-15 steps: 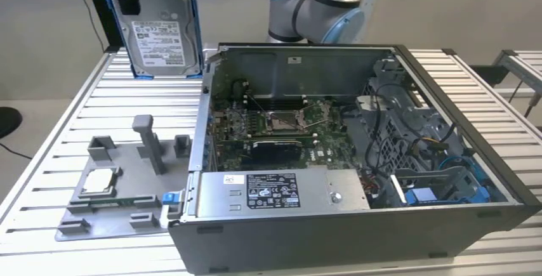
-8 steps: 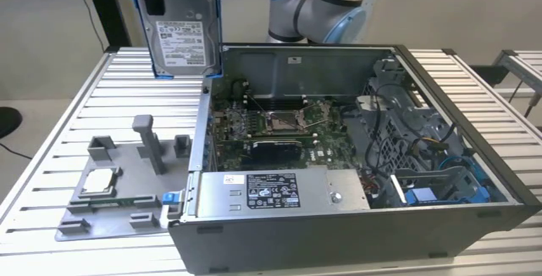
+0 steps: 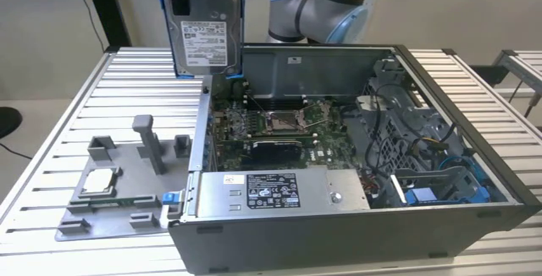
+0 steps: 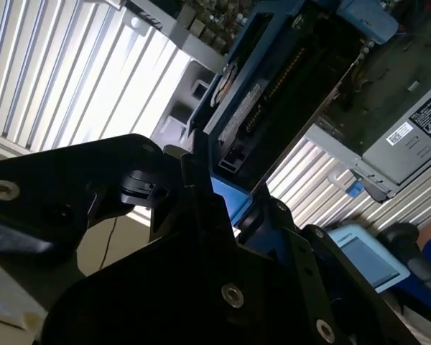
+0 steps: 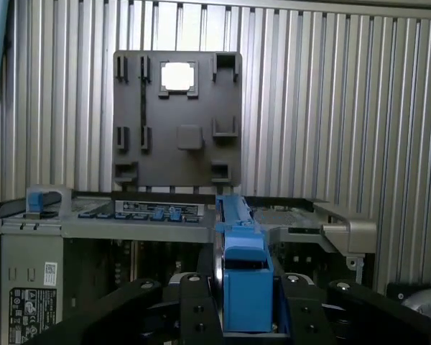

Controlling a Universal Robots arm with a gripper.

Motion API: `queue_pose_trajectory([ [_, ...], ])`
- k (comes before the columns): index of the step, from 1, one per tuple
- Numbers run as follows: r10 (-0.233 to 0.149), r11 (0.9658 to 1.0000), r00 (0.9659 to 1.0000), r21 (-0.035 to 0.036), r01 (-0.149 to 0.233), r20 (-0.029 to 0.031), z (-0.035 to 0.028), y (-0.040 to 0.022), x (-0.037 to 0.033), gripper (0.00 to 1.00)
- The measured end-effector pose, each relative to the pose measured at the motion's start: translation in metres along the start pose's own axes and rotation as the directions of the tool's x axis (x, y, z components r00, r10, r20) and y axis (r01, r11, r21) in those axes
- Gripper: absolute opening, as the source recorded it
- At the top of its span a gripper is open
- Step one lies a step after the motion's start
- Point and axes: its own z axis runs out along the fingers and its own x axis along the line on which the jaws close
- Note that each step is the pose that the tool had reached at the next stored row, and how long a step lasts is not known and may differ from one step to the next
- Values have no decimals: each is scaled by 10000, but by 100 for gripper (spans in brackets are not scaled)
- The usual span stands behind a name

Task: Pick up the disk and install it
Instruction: 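Pick up the disk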

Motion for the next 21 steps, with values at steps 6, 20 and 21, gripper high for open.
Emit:
queue_pose_trajectory([
  [6, 1, 10000, 10000, -21, -1, 1, -8, -255, 8, 0],
  [20, 1, 10000, 10000, -54, -1, 1, -27, -823, 27, 0],
  [21, 2, 10000, 10000, -55, -2, 2, -28, -855, 28, 0],
])
